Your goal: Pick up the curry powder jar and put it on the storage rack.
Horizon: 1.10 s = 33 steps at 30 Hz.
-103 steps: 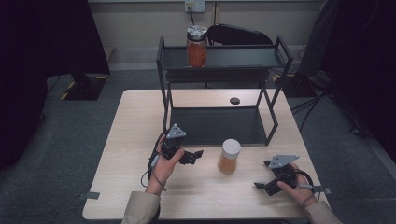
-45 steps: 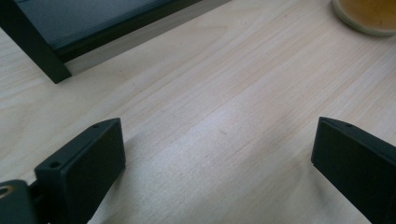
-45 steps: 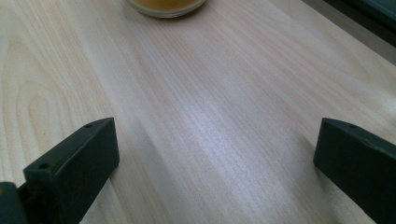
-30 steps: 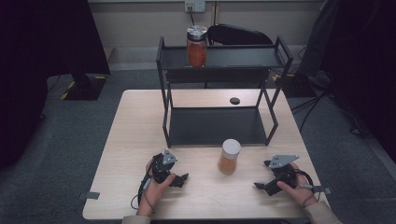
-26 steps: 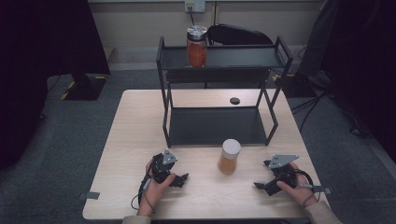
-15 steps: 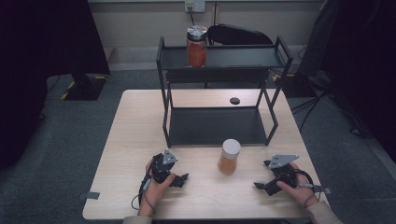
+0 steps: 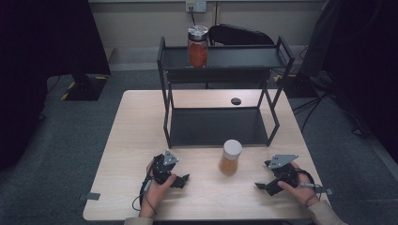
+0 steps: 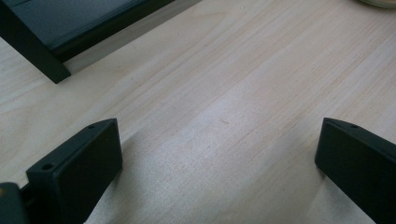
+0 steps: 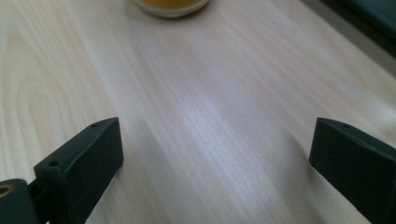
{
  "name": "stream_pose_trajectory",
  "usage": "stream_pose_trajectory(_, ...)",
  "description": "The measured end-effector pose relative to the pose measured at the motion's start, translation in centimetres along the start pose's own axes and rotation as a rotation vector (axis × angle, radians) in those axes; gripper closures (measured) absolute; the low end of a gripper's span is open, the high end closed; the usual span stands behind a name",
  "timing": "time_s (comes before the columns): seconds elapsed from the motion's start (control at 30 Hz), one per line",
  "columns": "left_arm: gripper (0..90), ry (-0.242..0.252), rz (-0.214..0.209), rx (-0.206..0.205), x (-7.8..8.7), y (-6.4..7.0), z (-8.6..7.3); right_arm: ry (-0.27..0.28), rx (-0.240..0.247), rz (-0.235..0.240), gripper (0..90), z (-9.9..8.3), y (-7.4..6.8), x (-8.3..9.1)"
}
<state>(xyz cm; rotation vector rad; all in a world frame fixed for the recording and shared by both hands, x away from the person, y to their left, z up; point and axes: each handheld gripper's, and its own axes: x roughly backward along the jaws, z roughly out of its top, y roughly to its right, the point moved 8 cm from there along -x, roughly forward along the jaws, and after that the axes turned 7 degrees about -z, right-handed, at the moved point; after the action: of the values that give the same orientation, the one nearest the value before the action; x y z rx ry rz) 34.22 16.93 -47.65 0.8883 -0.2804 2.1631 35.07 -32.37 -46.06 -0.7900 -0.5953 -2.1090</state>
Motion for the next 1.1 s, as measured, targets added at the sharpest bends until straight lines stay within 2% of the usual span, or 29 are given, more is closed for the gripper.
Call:
stream_pose_trajectory(0.1,0.0,0.0,0.0,0.0,0.0,0.0,0.0,0.016,-0.011,0.025,1.7,0.3,0.3,0.2)
stream_pose_trajectory(0.3,0.0,0.0,0.0,0.0,0.0,0.0,0.0,0.034,-0.006,0.044,1.6,1.7,0.2,0.1)
stream_pose_trajectory(0.6,0.0,0.0,0.0,0.0,0.0,0.0,0.0,0.067,-0.003,0.096,1.6,3.8,-0.2,-0.8)
stream_pose_trajectory(0.83,0.0,0.0,0.0,0.0,0.0,0.0,0.0,0.103,-0.008,0.11,1.5,5.1,-0.4,-1.5)
stream_pose_trajectory(1.1,0.0,0.0,0.0,0.002,0.0,0.0,0.0,0.12,-0.017,0.116,1.5,6.4,-0.7,-2.3)
